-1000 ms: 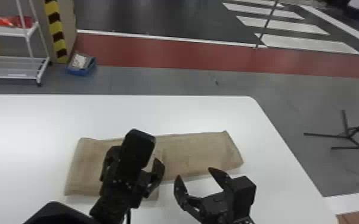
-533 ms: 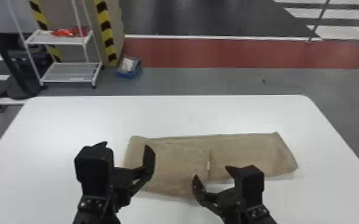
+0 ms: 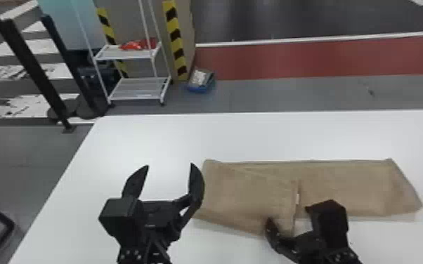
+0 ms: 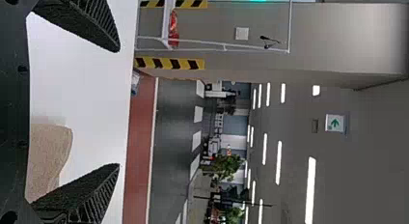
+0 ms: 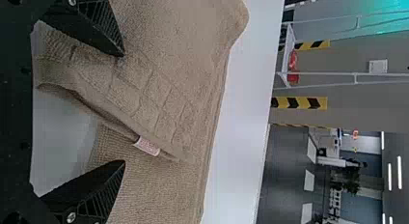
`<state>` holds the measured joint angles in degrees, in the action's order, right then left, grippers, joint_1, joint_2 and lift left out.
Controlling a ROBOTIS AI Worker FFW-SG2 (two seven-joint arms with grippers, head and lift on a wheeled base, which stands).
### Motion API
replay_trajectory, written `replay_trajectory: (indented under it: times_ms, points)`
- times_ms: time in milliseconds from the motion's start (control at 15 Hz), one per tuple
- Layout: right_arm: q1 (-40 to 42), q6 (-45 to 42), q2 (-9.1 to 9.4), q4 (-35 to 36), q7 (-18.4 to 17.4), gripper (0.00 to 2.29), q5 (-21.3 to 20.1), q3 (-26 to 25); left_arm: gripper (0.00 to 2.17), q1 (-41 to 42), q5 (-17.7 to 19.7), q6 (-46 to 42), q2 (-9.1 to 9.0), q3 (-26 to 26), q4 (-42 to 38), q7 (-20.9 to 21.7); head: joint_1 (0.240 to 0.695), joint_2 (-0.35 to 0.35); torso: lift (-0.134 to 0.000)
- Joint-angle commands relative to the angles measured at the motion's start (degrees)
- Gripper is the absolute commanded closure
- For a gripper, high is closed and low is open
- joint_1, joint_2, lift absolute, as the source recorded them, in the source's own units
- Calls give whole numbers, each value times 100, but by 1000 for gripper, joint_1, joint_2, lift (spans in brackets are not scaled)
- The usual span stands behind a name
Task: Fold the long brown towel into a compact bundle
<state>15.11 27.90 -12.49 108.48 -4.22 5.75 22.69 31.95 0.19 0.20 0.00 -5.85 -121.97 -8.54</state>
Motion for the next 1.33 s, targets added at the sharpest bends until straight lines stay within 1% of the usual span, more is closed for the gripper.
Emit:
replay_trajectory:
  times_ms: [0,67,133,467,600,1000,1200,1267]
  points:
    - [27,1,9,7,0,90,-21,-19,19,39,271,-164,-15,146,139,36,695,170,-119]
    - [27,1,18,7,-9,97,-30,-19,19,39,358,-164,-15,181,183,124,695,174,-119]
    - [27,-34,27,7,-9,147,-30,-27,19,39,411,-164,-15,216,183,124,695,178,-119]
    - [27,19,106,15,-9,532,-144,-45,22,22,499,-146,-15,216,253,274,695,186,-119]
    - [27,19,106,51,-9,613,-144,-45,22,22,508,-146,-15,225,262,274,695,183,-119]
    - [36,1,106,261,-9,606,-144,-63,33,57,508,-146,9,225,253,274,695,184,-119]
    - [1,194,115,261,-9,620,-241,-54,36,48,508,-129,18,225,253,335,695,183,-119]
    - [-8,317,115,261,-9,812,-259,-54,36,39,508,-129,18,225,262,353,695,182,-119]
